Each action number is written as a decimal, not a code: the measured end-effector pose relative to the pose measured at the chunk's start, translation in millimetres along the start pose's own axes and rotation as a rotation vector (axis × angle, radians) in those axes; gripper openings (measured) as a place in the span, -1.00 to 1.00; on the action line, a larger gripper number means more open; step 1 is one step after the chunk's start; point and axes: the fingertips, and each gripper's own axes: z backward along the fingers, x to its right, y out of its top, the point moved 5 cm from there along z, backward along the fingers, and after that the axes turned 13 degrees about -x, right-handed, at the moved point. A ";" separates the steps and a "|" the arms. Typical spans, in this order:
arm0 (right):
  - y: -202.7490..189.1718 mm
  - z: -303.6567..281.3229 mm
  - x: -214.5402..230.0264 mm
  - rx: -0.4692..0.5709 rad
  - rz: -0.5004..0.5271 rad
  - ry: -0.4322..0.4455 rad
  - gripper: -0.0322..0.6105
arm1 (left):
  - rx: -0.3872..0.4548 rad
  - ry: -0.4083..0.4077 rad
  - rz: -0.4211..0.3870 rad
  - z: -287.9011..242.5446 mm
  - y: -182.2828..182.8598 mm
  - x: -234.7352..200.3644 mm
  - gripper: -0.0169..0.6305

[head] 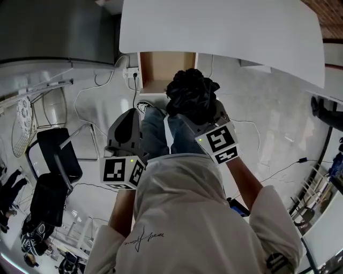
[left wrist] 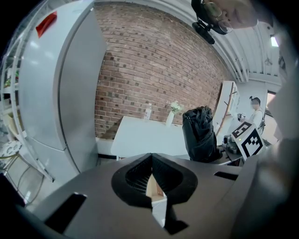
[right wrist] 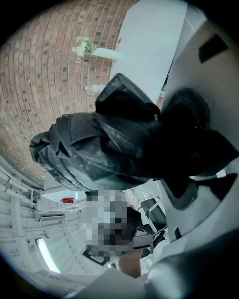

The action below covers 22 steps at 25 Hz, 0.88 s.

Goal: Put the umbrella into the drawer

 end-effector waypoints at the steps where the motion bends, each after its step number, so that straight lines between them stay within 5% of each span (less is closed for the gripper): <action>1: -1.0 -2.0 1.7 -0.004 0.001 -0.001 -0.06 | -0.004 0.002 0.003 -1.2 -1.2 -0.2 -0.90; 22: -10.2 -66.5 35.3 -0.082 0.015 0.000 -0.06 | -0.102 0.000 0.040 -40.5 -18.8 -18.6 -0.90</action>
